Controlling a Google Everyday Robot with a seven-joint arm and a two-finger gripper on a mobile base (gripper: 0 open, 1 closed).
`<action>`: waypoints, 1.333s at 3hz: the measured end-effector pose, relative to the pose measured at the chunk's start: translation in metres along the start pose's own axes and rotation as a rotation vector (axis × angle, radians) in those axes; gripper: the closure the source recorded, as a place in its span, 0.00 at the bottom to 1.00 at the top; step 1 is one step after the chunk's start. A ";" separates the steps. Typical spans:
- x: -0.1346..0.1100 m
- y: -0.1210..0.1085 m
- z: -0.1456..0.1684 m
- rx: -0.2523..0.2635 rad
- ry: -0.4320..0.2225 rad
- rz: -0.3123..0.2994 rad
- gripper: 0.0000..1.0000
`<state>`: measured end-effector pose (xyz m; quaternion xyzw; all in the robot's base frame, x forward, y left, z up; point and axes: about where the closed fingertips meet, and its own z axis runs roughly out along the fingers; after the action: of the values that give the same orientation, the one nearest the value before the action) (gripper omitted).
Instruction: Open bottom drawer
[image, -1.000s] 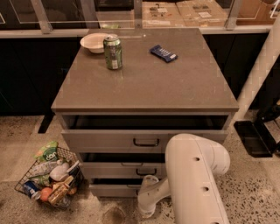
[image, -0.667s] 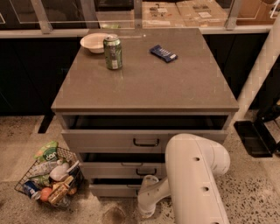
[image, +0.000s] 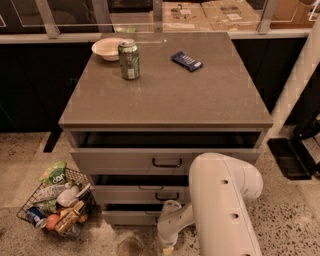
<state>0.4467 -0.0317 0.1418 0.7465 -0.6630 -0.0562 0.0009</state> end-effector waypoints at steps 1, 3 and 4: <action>0.000 0.000 0.000 0.000 0.000 0.000 0.00; 0.000 0.000 0.000 0.000 0.000 0.000 0.00; 0.000 0.000 0.000 0.000 0.000 0.000 0.00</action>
Offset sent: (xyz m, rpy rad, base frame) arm -0.0001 0.0000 0.0000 0.0000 0.0001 0.0000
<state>0.4465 -0.0317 0.1420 0.7466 -0.6630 -0.0562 0.0010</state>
